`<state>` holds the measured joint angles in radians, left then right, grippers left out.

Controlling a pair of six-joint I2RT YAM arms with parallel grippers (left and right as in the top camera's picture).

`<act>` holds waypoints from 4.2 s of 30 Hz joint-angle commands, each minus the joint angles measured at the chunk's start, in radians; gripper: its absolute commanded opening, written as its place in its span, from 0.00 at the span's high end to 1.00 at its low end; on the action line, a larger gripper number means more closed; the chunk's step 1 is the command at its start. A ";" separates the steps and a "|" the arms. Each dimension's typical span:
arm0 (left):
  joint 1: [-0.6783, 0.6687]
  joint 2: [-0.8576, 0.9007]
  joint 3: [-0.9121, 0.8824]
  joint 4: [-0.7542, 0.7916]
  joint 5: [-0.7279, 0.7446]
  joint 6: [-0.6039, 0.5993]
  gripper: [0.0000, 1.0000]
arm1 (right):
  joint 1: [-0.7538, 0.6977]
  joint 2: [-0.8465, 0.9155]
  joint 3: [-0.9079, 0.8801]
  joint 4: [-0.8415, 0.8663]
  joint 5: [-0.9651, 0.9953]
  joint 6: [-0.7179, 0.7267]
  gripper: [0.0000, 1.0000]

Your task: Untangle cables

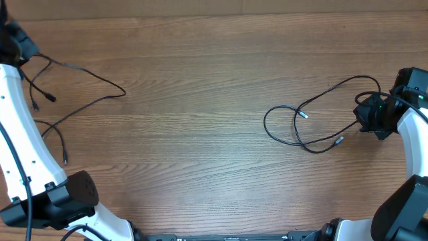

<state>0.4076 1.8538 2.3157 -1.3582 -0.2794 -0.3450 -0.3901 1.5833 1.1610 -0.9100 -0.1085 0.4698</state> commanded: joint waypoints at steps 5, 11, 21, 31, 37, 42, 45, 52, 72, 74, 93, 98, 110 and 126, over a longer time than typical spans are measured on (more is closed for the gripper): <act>0.074 0.000 0.003 -0.066 0.000 -0.197 0.96 | 0.004 0.003 -0.006 0.005 -0.010 -0.007 0.96; 0.109 0.007 0.003 -0.147 -0.020 -0.426 0.96 | 0.004 0.003 -0.006 0.005 -0.011 -0.007 0.96; 0.132 0.008 0.003 -0.227 -0.124 -0.687 0.89 | 0.004 0.003 -0.006 0.006 -0.017 -0.007 0.96; 0.130 0.011 0.003 -0.203 -0.073 -0.512 0.00 | 0.004 0.003 -0.006 0.008 -0.032 -0.008 0.96; 0.104 0.006 0.003 -0.124 0.201 -0.207 0.37 | 0.011 0.003 -0.006 0.031 -0.269 -0.167 0.96; 0.024 -0.009 0.003 -0.140 0.300 -0.138 0.19 | 0.072 0.003 -0.006 0.032 -0.388 -0.270 0.96; -0.060 -0.018 0.003 -0.171 0.303 -0.125 0.00 | 0.151 0.003 -0.006 0.028 -0.391 -0.273 0.96; -0.236 -0.017 0.003 -0.194 0.311 -0.101 0.00 | 0.392 0.003 -0.003 0.042 -0.376 -0.230 0.96; -0.709 0.088 -0.011 -0.161 0.340 0.093 0.01 | 0.271 0.003 0.032 -0.034 -0.298 -0.050 0.01; -0.760 0.126 -0.011 -0.153 0.370 0.130 0.01 | 0.217 0.003 0.032 -0.050 -0.280 -0.050 0.00; -0.924 0.506 -0.015 -0.156 0.369 0.161 0.09 | -0.017 0.003 0.032 -0.117 -0.198 -0.112 0.00; -0.910 0.510 -0.067 -0.158 0.296 0.011 0.07 | -0.016 0.003 0.032 -0.117 -0.198 -0.112 0.00; -0.911 0.510 -0.312 -0.003 0.351 -0.113 0.26 | -0.016 0.003 0.031 -0.117 -0.198 -0.127 0.00; -0.933 0.510 -0.481 0.155 0.351 -0.168 0.50 | -0.016 0.003 0.031 -0.113 -0.198 -0.130 0.00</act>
<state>-0.5167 2.3528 1.8835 -1.2228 0.0639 -0.4927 -0.4049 1.5833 1.1618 -1.0283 -0.3099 0.3462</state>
